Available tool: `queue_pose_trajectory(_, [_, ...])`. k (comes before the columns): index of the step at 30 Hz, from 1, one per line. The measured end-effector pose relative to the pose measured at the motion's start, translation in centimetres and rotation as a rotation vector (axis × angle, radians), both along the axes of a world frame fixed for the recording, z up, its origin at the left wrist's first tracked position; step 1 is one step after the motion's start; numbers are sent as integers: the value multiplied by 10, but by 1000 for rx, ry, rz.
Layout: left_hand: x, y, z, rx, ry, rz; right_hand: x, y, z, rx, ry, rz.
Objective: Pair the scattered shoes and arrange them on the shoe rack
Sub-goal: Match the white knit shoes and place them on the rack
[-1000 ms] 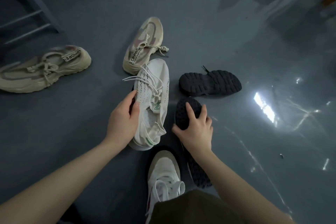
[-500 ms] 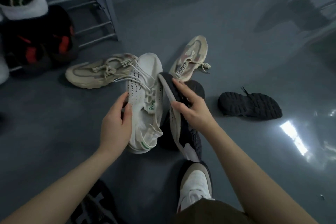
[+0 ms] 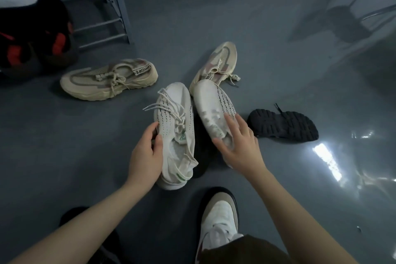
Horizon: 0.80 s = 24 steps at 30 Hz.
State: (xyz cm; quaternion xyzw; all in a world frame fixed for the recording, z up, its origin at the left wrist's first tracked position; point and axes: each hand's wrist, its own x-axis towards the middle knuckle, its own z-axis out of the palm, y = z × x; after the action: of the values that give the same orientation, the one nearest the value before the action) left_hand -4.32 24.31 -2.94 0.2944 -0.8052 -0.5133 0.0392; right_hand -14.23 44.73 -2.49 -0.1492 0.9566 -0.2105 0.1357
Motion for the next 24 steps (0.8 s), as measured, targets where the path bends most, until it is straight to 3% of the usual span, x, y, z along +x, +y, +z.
queue_pose_trajectory(3, [-5,6,-4,62,-27,-34,10,13,-8,92,-50,-1])
queue_pose_trajectory(7, [-13,6,-11,120,-162,-180,17,21,-19,126,24,-17])
queue_pose_trajectory(12, [-6,10,0,-19,-194,-295,13,28,-20,120,5,0])
queue_pose_trajectory(16, [0,26,11,-283,-269,-422,11,31,-21,148,-32,38])
queue_pose_trajectory(19, [-3,29,10,-322,-271,-415,8,31,-24,149,-48,23])
queue_pose_trajectory(24, [2,28,8,-372,-173,-387,11,21,-20,28,117,-11])
